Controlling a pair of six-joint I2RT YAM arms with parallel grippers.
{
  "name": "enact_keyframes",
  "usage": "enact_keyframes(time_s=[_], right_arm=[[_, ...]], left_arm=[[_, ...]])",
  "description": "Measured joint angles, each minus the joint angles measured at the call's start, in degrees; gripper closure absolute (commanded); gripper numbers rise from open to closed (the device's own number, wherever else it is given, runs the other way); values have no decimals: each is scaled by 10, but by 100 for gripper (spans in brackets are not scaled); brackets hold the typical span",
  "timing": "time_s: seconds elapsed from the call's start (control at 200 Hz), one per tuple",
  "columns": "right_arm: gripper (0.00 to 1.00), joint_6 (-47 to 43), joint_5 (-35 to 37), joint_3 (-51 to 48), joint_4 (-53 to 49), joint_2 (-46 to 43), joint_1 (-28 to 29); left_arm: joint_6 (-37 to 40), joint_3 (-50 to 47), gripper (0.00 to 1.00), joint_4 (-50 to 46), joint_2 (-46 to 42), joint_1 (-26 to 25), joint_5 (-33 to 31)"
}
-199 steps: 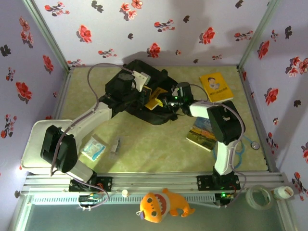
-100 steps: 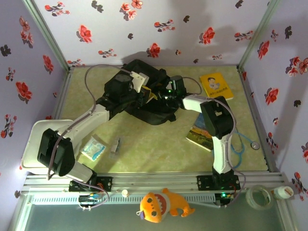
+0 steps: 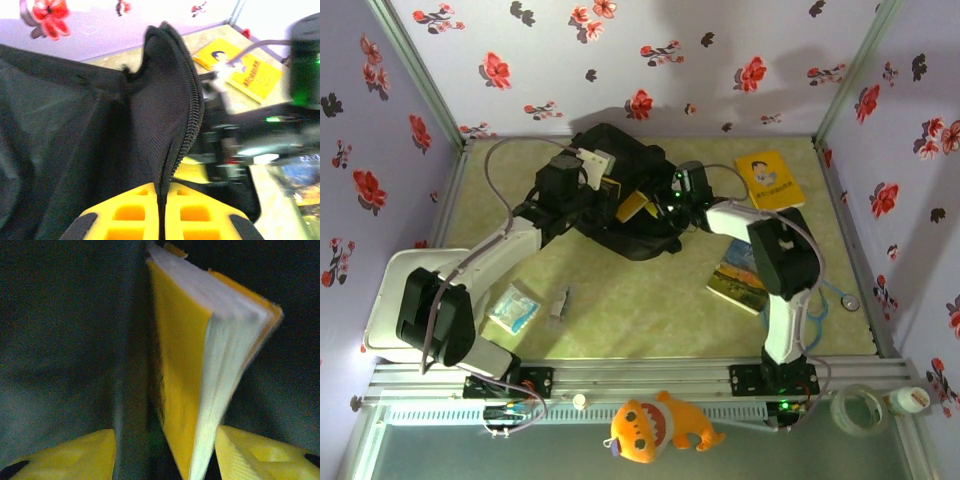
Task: Pack the student bag
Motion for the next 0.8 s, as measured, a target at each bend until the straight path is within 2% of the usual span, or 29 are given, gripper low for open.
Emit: enact_keyframes(time_s=[0.25,0.385,0.51,0.58,0.655,0.725,0.8], right_arm=[[33,-76,77,-87,-128,-225,-5],[30,-135,161,-105,-245,-278,-30],[29,-173,241,-116,-348,-290,-67],[28,-185,277,-123,-391,-290,-86],[28,-193,305,-130,-423,-290,-105],[28,-197,323,-135,-442,-289,-117],[27,-197,333,-139,-446,-284,-128]], left_arm=[[-10,-16,100,-4,4,19,-8],[-10,-54,100,-14,-21,34,-10],[-13,-90,100,-35,-74,60,-13],[-15,-94,88,-55,-97,68,-14],[-19,-94,61,-69,-112,70,-11],[-31,-93,40,-85,-120,70,-1],[-41,-90,28,-100,-124,69,13]])
